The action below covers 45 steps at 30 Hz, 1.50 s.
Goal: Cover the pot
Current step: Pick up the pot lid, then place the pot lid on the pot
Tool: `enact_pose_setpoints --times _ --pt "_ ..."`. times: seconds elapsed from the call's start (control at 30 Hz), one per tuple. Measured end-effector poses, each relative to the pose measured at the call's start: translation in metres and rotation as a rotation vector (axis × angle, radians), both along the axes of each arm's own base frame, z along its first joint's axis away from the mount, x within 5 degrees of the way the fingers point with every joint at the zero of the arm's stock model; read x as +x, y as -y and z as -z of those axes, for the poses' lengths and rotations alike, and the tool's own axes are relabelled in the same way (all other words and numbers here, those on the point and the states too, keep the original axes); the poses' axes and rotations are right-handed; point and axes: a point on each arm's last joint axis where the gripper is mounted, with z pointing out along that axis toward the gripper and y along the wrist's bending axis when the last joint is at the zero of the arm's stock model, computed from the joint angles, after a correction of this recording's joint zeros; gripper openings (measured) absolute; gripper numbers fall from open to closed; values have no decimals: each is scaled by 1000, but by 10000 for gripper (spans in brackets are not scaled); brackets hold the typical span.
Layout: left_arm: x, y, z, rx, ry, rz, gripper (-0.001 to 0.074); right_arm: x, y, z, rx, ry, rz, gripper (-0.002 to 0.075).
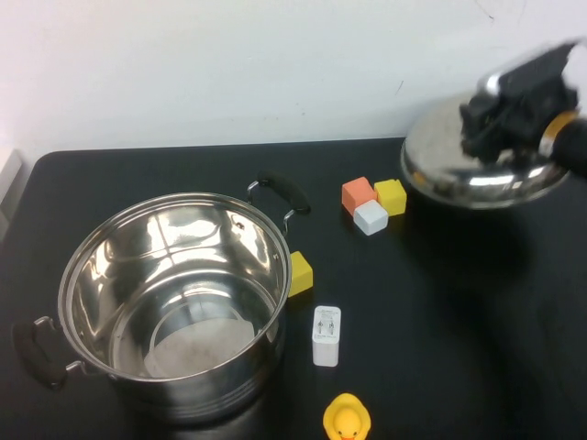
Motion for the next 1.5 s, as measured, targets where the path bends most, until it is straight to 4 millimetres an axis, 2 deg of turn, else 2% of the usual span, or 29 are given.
enact_pose_setpoints --times 0.13,0.2,0.3,0.4,0.53,0.67,0.83,1.07,1.2,1.37,1.5 --pt "0 0 0 0 0 0 -2 -22 -3 -71 51 46 -55 347" --pt "0 0 0 0 0 0 -2 -35 -10 -101 131 97 -149 347" --pt "0 0 0 0 0 0 -2 -55 -30 -130 249 173 -359 347" --pt "0 0 0 0 0 0 -2 -75 -60 -141 327 213 -582 347" --pt "0 0 0 0 0 6 -2 -99 -109 -141 338 197 -771 347" --pt "0 0 0 0 0 6 -2 -121 -159 -132 294 166 -867 347" --pt "0 0 0 0 0 6 -2 -147 -203 -121 224 148 -944 347" --pt "0 0 0 2 0 6 -2 -176 -240 -111 183 118 -1037 347" --pt "0 0 0 2 0 6 -2 -175 -250 -94 203 68 -1037 347" --pt "0 0 0 2 0 6 -2 -165 -256 -73 253 -1 -977 347" --pt "0 0 0 2 0 6 -2 -157 -262 -68 256 -3 -964 347"
